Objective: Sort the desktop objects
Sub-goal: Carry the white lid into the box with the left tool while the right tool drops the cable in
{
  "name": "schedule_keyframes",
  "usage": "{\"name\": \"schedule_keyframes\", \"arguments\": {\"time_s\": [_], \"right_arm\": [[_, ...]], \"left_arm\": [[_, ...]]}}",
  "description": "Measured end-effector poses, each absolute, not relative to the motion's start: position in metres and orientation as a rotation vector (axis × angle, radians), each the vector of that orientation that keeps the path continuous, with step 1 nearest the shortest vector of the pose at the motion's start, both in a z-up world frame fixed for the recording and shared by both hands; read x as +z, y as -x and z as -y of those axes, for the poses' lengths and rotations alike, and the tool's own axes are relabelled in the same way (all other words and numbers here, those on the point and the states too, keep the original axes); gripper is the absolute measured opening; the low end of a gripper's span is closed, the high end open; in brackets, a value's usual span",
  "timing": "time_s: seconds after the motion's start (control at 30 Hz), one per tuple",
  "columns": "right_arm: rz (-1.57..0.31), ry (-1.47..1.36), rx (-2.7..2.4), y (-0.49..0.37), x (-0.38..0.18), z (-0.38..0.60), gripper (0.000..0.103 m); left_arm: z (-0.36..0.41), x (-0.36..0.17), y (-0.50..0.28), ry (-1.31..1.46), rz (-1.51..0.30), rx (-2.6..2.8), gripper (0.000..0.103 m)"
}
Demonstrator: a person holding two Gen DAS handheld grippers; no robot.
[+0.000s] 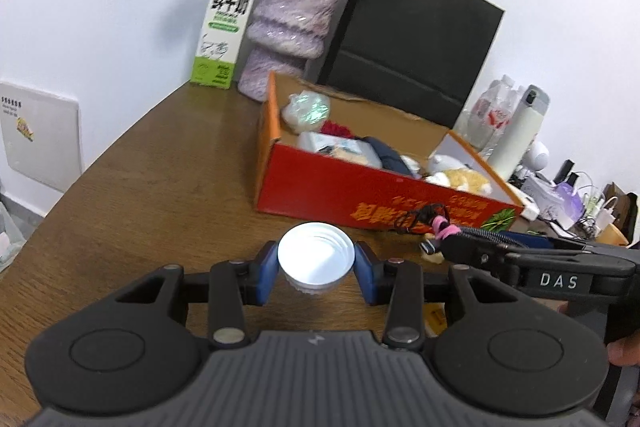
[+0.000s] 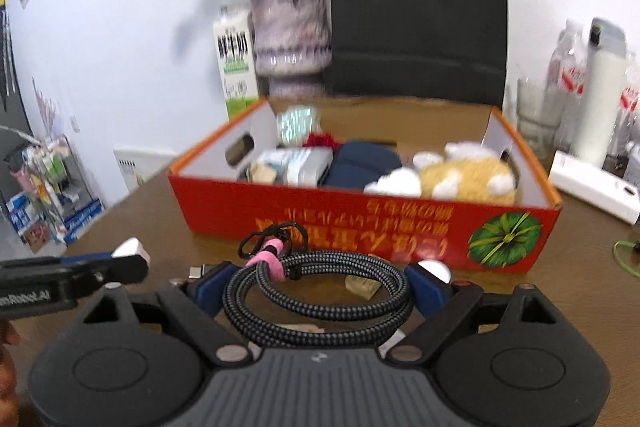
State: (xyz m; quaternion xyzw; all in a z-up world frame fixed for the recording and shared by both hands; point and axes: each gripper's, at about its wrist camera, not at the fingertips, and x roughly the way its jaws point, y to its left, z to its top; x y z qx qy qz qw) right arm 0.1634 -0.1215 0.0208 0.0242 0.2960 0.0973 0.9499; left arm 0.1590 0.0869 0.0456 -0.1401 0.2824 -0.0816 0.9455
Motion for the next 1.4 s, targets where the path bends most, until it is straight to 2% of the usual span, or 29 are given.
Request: {"name": "schedule_keyframes", "arguments": {"time_s": [0.23, 0.43, 0.87, 0.93, 0.97, 1.0, 1.03, 1.07, 1.13, 1.4], "right_arm": [[-0.472, -0.110, 0.125, -0.170, 0.052, 0.146, 0.090], [-0.410, -0.139, 0.070, -0.204, 0.059, 0.156, 0.090], [-0.494, -0.107, 0.026, -0.312, 0.022, 0.167, 0.090], [-0.518, -0.113, 0.036, -0.321, 0.017, 0.169, 0.091], [-0.520, -0.120, 0.041, -0.321, 0.015, 0.171, 0.092], [-0.517, -0.132, 0.041, -0.321, 0.014, 0.175, 0.094], [-0.515, -0.145, 0.035, -0.320, 0.015, 0.179, 0.097], [-0.510, -0.162, 0.034, -0.318, 0.017, 0.182, 0.100], [-0.505, -0.200, 0.045, -0.314, 0.021, 0.189, 0.101], [-0.501, -0.178, 0.038, -0.298, 0.034, 0.190, 0.101]], "left_arm": [[-0.057, 0.080, -0.189, 0.230, -0.501, -0.162, 0.041], [-0.028, 0.090, -0.233, 0.231, -0.448, -0.124, 0.041], [-0.026, 0.060, -0.337, 0.203, -0.520, -0.068, 0.041], [-0.025, 0.058, -0.344, 0.177, -0.531, -0.073, 0.057], [-0.025, 0.057, -0.344, 0.169, -0.526, -0.061, 0.070], [-0.026, 0.057, -0.345, 0.163, -0.520, -0.053, 0.083], [-0.028, 0.057, -0.344, 0.169, -0.517, -0.045, 0.089], [-0.031, 0.058, -0.344, 0.184, -0.513, -0.039, 0.099], [-0.037, 0.062, -0.341, 0.212, -0.491, -0.044, 0.103], [-0.033, 0.072, -0.328, 0.189, -0.486, -0.051, 0.103]]}}
